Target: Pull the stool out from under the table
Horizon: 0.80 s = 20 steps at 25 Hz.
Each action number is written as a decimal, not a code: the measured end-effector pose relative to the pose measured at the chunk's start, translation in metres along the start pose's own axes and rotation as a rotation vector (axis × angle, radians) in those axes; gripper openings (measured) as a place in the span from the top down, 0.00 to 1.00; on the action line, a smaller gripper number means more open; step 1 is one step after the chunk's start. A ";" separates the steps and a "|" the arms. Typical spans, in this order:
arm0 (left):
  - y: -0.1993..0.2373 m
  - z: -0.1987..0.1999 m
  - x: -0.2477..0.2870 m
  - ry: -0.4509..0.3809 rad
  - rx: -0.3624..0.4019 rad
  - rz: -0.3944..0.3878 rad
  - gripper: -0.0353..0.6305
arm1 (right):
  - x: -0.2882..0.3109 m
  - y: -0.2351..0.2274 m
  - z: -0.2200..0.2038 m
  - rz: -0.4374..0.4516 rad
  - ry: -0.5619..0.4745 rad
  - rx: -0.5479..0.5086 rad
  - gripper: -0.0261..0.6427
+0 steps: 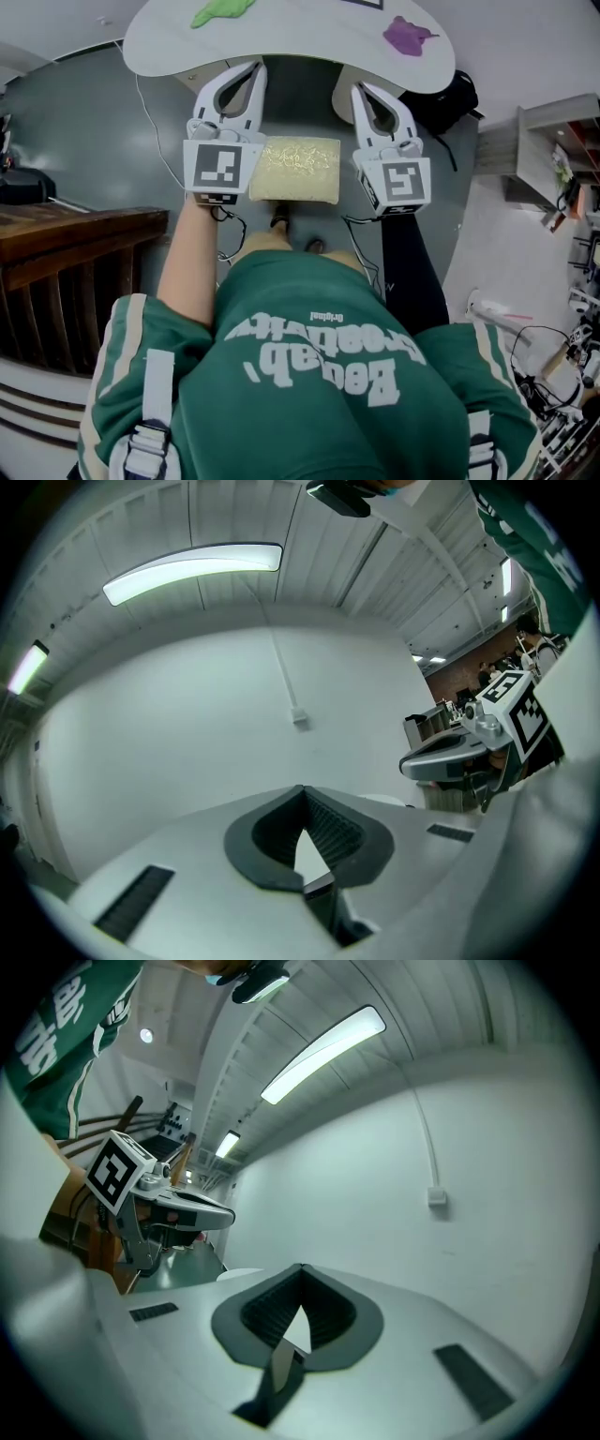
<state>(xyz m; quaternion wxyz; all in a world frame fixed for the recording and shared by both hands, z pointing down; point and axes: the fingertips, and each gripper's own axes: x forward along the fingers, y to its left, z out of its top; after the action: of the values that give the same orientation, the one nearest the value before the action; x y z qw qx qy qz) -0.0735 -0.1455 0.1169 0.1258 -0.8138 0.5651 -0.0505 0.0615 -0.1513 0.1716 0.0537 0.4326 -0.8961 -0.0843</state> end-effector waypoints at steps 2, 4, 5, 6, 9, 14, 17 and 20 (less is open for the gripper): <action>0.000 0.001 -0.001 -0.001 0.007 0.001 0.93 | 0.000 0.002 0.001 0.001 -0.002 0.000 0.95; 0.000 0.001 -0.001 -0.003 0.001 0.005 0.93 | 0.000 0.002 0.000 0.004 -0.001 0.002 0.95; 0.000 0.001 -0.001 -0.002 0.002 0.005 0.93 | -0.001 0.003 0.000 0.005 0.000 0.002 0.95; 0.000 0.001 -0.001 -0.001 0.008 0.004 0.93 | -0.001 0.003 -0.001 0.006 0.001 0.003 0.95; 0.000 0.000 -0.002 -0.002 0.002 0.006 0.93 | -0.001 0.004 -0.001 0.005 0.004 0.004 0.95; -0.001 -0.001 -0.003 -0.004 0.006 0.006 0.93 | -0.003 0.004 -0.002 0.003 0.002 0.006 0.95; -0.002 -0.004 -0.004 0.008 0.008 0.007 0.93 | -0.005 0.004 -0.004 -0.003 0.004 0.007 0.95; -0.001 -0.006 -0.005 0.016 0.006 0.007 0.93 | -0.005 0.002 -0.006 -0.018 0.012 0.009 0.95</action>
<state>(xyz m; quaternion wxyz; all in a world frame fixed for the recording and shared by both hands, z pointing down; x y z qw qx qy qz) -0.0755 -0.1411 0.1234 0.1241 -0.8109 0.5689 -0.0582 0.0645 -0.1468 0.1778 0.0562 0.4412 -0.8922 -0.0782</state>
